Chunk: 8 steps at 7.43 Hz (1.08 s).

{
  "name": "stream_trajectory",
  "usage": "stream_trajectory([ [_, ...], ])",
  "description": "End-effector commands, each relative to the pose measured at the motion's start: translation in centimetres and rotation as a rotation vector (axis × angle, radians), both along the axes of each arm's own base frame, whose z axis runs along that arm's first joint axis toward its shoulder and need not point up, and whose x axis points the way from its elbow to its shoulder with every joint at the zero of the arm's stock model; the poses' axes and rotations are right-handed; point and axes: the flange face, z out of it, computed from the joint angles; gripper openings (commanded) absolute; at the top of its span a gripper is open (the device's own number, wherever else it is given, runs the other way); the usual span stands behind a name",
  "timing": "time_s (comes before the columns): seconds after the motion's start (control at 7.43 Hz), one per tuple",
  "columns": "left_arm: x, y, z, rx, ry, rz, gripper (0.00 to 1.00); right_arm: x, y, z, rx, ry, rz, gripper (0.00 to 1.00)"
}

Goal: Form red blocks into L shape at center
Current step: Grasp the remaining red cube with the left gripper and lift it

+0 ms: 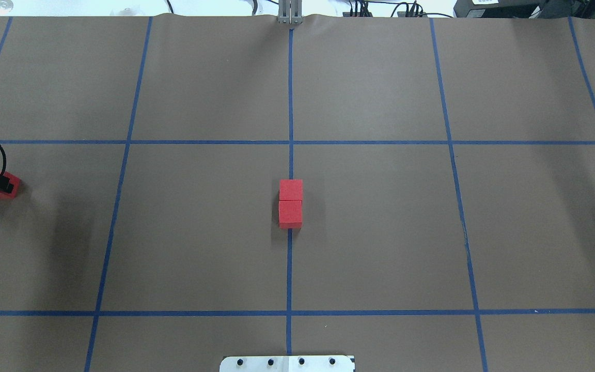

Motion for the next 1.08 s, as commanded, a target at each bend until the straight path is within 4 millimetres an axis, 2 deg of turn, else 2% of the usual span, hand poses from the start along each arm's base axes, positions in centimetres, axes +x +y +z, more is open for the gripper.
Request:
stream_trajectory([
  [0.0,-0.1,0.0,-0.1,0.005,-0.001,0.002,0.13,0.0,0.0,0.1,-0.002,0.0,0.001,1.0],
  [0.13,-0.1,0.0,-0.3,0.03,-0.003,0.025,0.0,0.0,0.0,0.1,-0.002,0.0,0.001,1.0],
  [0.27,0.3,-0.6,-1.7,0.062,0.012,0.04,0.0,0.0,0.0,0.1,-0.002,0.002,0.001,1.0],
  [0.4,1.0,-2.0,-4.7,0.155,0.038,0.06,0.0,0.0,0.0,0.0,-0.001,0.0,0.001,1.0],
  [0.54,1.7,-3.3,-8.6,0.299,0.059,0.123,0.0,0.0,-0.1,-0.1,0.001,0.0,0.001,1.0],
  [0.67,2.0,-3.9,-13.4,0.393,0.096,0.129,0.0,0.0,-0.1,0.0,-0.001,0.0,0.001,1.0],
  [0.81,3.3,-5.6,-18.2,0.465,0.141,0.131,0.0,0.0,-0.1,-0.1,0.001,0.001,0.001,1.0],
  [0.94,6.6,-6.0,-22.6,0.52,0.195,0.168,0.0,0.0,-0.1,-0.1,0.001,0.001,0.001,1.0],
])
